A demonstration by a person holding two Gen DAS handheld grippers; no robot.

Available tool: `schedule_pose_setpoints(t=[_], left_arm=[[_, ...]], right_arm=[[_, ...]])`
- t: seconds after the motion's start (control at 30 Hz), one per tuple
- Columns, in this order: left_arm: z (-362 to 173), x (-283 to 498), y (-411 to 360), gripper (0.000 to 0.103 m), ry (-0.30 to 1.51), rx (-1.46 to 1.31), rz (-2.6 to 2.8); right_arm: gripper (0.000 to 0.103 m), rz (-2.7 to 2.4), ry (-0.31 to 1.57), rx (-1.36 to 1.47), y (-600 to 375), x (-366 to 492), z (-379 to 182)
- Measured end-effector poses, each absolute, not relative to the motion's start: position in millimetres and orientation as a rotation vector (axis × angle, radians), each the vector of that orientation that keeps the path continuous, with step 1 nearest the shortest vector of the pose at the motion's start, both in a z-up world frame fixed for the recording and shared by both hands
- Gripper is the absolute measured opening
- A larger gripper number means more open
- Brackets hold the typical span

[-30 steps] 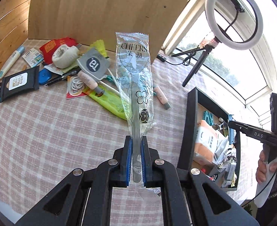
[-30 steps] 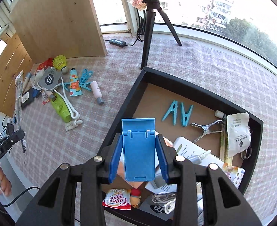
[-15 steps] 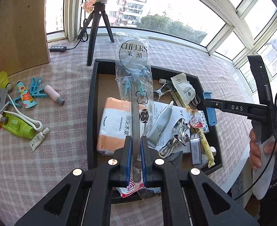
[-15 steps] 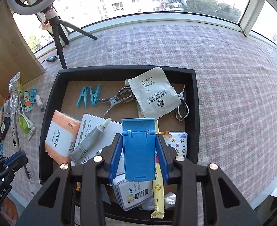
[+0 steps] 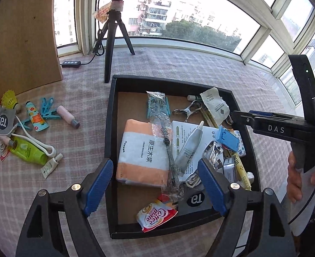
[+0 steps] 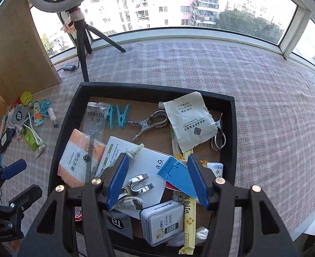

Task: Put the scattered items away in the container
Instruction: 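Move both open tools back over the pile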

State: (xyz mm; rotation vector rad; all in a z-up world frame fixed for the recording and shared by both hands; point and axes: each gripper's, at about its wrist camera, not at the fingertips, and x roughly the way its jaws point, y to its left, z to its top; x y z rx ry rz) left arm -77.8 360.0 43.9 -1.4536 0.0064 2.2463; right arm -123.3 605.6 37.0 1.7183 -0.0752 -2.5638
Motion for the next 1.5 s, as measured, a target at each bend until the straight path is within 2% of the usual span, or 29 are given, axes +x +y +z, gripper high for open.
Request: schedule_pose_setpoints(t=[0.33, 0.53, 0.73, 1.13, 1.5], left_arm=[[36.8, -82.7, 306.2, 0.079, -0.085, -1.509, 2.322], [28.6, -87.4, 248.6, 0.079, -0.191, -1.564, 2.397], [18.4, -85.8, 171.7, 0.079, -0.365, -1.620, 2.513], [-8.5, -64.0, -12.8, 0.079, -0.900, -1.677, 2.835], [-41.1, -65.0, -106.7, 0.079, -1.187, -1.692, 2.904]], right_arm=[[0.056, -2.457, 0.009, 1.665, 551.0, -128.3, 34.9], [0.056, -2.386, 0.079, 1.619, 508.0, -131.8, 35.8], [0.056, -2.262, 0.179, 1.524, 434.9, -137.9, 43.3], [0.056, -1.939, 0.416, 1.275, 215.4, -159.7, 49.1], [0.056, -1.714, 0.583, 1.143, 41.1, -169.7, 21.2]])
